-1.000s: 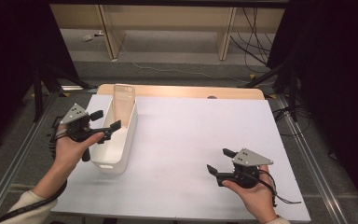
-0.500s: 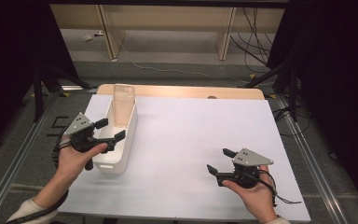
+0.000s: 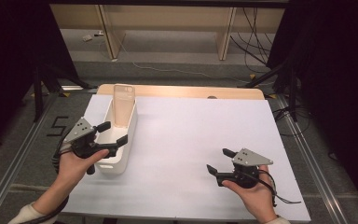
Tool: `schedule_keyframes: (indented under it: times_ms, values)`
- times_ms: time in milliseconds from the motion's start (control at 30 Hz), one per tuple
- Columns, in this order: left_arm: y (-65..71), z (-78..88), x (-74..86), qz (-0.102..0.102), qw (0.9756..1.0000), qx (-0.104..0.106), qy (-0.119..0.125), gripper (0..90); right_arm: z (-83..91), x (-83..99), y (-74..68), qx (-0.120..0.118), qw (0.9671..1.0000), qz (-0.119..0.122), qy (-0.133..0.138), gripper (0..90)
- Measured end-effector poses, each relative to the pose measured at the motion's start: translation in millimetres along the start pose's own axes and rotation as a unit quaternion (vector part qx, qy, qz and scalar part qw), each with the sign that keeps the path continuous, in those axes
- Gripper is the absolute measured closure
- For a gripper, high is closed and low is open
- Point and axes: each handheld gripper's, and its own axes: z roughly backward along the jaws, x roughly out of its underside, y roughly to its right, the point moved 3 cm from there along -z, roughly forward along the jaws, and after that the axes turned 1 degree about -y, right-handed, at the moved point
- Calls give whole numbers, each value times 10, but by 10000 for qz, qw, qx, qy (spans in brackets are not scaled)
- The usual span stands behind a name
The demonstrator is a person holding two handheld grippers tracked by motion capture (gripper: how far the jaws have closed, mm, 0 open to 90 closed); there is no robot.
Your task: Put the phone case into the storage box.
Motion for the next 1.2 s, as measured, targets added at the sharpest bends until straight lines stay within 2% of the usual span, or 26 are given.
schedule_keyframes:
  times_ms: [167, 500, 533, 567, 633, 700, 733, 767, 867, 900, 1100, 1200]
  values:
    - [70, 17, 49, -72, 9998, 195, 37, 119, -4, 3, -4, -15, 10000, -9, -15, 207]
    - [189, -13, 144, -170, 9991, 390, -48, 110, -2, -1, -2, -8, 10000, -12, -6, 207]
    - [197, -18, 149, -190, 9990, 401, -54, 110, 20, -9, -4, -19, 9999, -27, -95, 207]
    - [208, -23, 158, -183, 9989, 424, -71, 110, 5, -19, 0, -13, 10000, -3, 35, 207]
    - [231, -37, 182, -199, 9987, 465, -80, 109, 11, -17, -12, -38, 10000, -75, 0, 207]
    - [256, -40, 212, -199, 9984, 514, -99, 108, 8, -10, -4, -8, 10000, -11, 23, 207]
    - [271, -39, 228, -184, 9983, 532, -121, 108, 13, -4, -18, -49, 10000, -62, -36, 207]
    - [277, -42, 240, -243, 9981, 564, -106, 107, 13, -7, -20, -32, 10000, -45, -13, 207]
    - [301, -40, 285, -295, 9977, 594, -150, 105, 10, -17, -14, -18, 10000, 2, 42, 207]
    - [308, -41, 299, -367, 9975, 585, -174, 102, 10, -12, -20, -48, 10000, -41, 3, 207]
    - [351, -55, 374, -412, 9969, 632, -213, 98, 6, -13, -19, -29, 10000, 13, 32, 207]
    - [372, -57, 409, -434, 9964, 693, -216, 94, 2, -11, -28, -34, 10000, -36, 50, 207]
